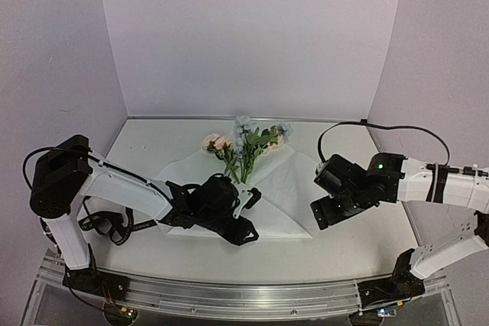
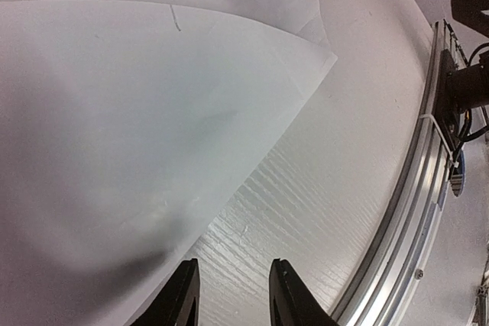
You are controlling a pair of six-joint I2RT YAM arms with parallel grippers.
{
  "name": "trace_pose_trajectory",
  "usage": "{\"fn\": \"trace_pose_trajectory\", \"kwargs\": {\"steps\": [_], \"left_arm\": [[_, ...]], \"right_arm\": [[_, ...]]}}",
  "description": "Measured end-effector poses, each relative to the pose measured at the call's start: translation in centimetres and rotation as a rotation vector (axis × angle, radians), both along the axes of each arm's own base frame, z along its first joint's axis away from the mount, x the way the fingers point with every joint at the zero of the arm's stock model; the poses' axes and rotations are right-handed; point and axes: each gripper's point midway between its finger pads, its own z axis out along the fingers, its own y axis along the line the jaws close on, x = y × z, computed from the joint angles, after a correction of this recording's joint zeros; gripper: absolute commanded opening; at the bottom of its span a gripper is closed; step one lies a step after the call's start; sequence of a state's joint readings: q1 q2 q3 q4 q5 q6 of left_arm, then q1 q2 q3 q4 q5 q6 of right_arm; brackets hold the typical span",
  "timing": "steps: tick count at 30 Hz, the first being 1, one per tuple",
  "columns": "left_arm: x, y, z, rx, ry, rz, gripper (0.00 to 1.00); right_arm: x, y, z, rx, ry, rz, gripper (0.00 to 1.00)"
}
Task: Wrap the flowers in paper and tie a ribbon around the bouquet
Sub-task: Press the fold line on the 1/4-folded wrapping paper.
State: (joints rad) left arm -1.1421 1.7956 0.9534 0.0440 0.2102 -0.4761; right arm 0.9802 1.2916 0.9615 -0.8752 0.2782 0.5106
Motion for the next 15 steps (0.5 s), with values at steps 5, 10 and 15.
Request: {"fn": "trace_pose_trajectory", "kwargs": {"steps": [5, 10, 15], "left_arm": [[0.7, -1.5, -0.4, 0.01, -0.022, -0.021, 0.31], [1.2, -2.3, -1.6, 0.032, -0.03, -0.031, 0.29], [1.4, -2.2, -3.3, 0.069, -0.034, -0.03, 0.29]], "right_arm": [[-1.2, -1.9, -1.9, -0.009, 0.033, -0.079, 0.87], [-2.0, -3.1, -2.7, 0.006, 0.039, -0.148, 0.87], [-2.4, -3.7, -3.4, 0.021, 0.05, -0.206, 0.87]]}}
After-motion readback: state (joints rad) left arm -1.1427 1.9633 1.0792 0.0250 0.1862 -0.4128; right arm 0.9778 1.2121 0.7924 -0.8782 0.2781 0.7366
